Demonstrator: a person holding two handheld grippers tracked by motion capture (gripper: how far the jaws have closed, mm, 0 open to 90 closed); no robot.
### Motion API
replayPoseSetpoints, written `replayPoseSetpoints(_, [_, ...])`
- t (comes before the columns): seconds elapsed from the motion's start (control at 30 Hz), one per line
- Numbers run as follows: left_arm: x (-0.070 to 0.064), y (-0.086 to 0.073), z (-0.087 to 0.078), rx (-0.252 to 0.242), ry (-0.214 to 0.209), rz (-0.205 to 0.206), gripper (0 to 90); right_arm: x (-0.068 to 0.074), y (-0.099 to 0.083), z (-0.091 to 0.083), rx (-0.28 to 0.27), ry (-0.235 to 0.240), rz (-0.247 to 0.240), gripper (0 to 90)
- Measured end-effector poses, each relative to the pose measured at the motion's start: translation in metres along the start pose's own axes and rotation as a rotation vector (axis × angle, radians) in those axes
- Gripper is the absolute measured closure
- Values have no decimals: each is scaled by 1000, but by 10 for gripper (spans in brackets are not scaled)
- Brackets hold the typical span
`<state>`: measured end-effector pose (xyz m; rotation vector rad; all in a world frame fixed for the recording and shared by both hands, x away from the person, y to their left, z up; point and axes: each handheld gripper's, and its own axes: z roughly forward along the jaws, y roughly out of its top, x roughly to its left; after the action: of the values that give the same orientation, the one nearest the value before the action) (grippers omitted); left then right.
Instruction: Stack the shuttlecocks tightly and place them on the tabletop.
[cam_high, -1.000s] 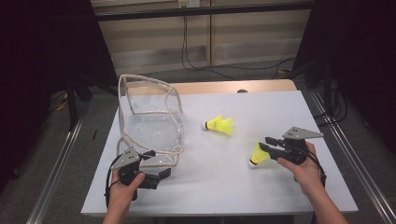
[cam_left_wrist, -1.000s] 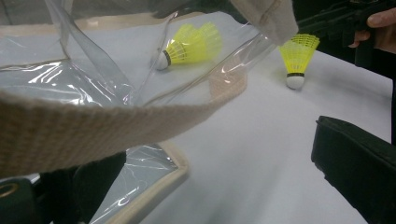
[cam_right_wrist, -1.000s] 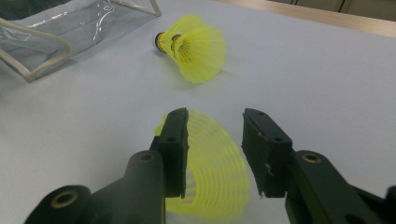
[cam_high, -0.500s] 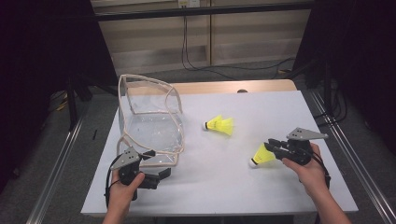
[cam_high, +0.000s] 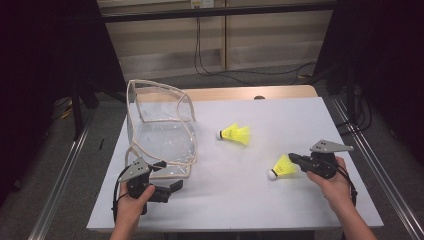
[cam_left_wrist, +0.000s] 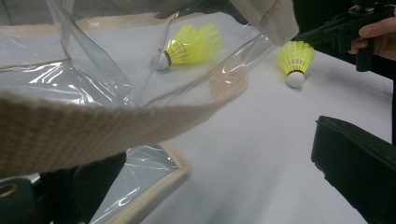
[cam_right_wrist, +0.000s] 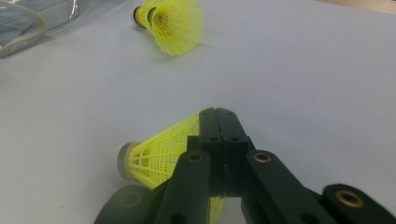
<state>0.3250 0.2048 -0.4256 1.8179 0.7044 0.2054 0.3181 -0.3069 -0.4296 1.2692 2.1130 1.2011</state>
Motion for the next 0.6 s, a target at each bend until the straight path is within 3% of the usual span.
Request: replayPoseSetpoints(0.6, [0, 0, 0, 0, 1, 0, 33, -1, -5, -1, -4, -15, -1, 900])
